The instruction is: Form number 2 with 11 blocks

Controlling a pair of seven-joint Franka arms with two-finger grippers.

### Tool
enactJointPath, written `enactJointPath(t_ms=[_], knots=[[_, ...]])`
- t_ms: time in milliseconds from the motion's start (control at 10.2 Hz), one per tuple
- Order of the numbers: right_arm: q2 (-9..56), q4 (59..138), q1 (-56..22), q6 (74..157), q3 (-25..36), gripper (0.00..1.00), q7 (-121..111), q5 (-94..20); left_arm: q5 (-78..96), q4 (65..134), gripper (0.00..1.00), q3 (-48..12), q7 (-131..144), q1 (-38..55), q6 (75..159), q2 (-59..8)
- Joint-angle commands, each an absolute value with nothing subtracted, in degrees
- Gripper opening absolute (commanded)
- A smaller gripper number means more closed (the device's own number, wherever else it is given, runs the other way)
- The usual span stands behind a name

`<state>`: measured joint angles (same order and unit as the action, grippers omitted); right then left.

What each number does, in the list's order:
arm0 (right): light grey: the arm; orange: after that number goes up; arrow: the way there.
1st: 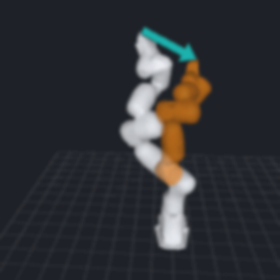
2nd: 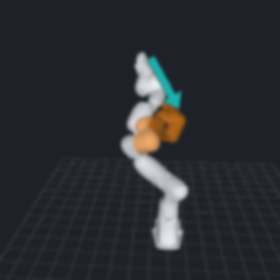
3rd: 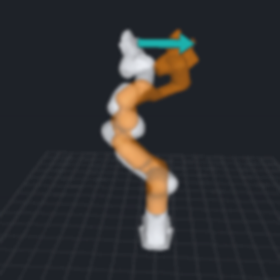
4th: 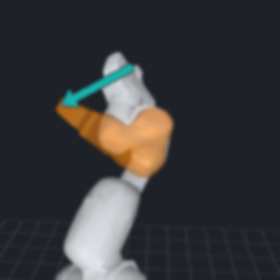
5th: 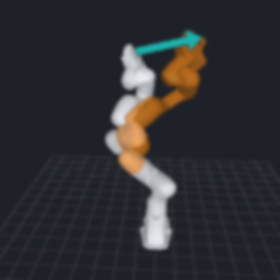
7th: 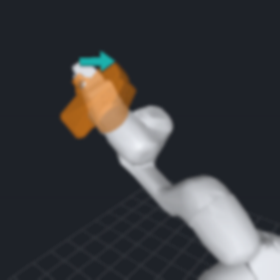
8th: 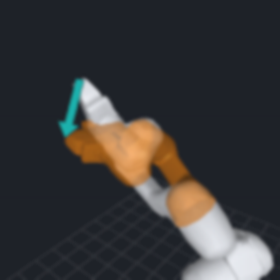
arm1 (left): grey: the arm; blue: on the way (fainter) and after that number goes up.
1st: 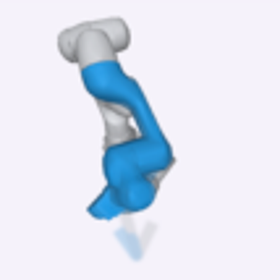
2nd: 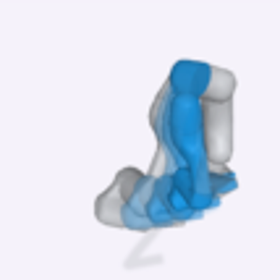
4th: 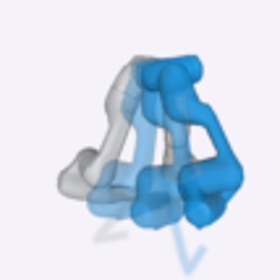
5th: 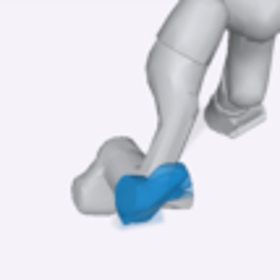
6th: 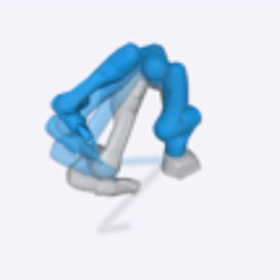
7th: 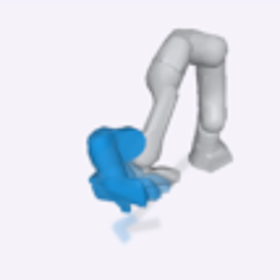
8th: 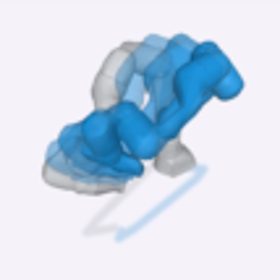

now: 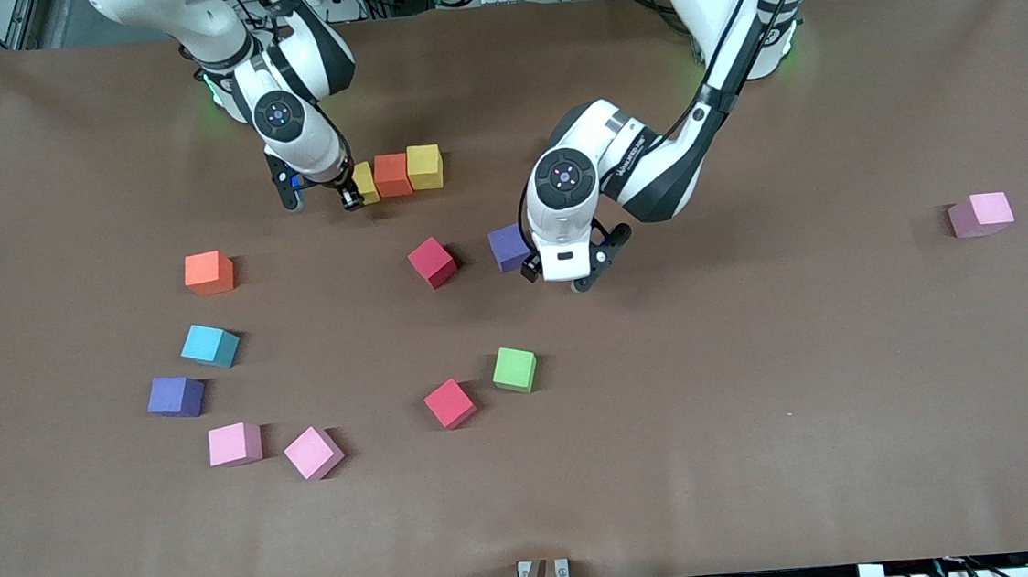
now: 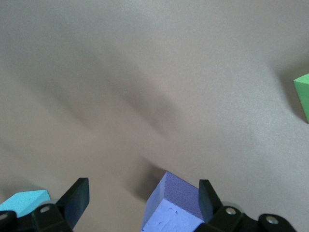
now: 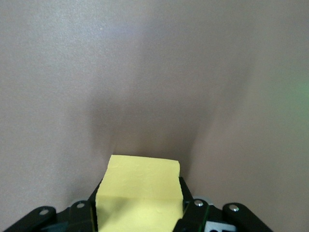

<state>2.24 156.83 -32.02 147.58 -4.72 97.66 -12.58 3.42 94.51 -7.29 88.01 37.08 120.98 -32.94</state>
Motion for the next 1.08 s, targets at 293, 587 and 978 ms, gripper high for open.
enactJointPath(t_ms=[293, 587, 978], knots=[[1.41, 158.73, -32.78, 149.59, -5.45, 0.0, 99.84, -13.71, 2.02, 93.95, 1.0, -7.47, 87.28, 36.56, 120.32, -32.87], [1.23, 158.82, -32.61, 149.59, -5.45, 0.0, 101.16, -13.71, 2.02, 93.96, 1.0, -7.47, 87.28, 36.56, 120.06, -32.78], [1.05, 158.38, -32.0, 149.5, -5.54, 0.0, 99.06, -13.36, 2.02, 93.95, 1.0, -7.47, 87.36, 36.56, 120.06, -32.7]])
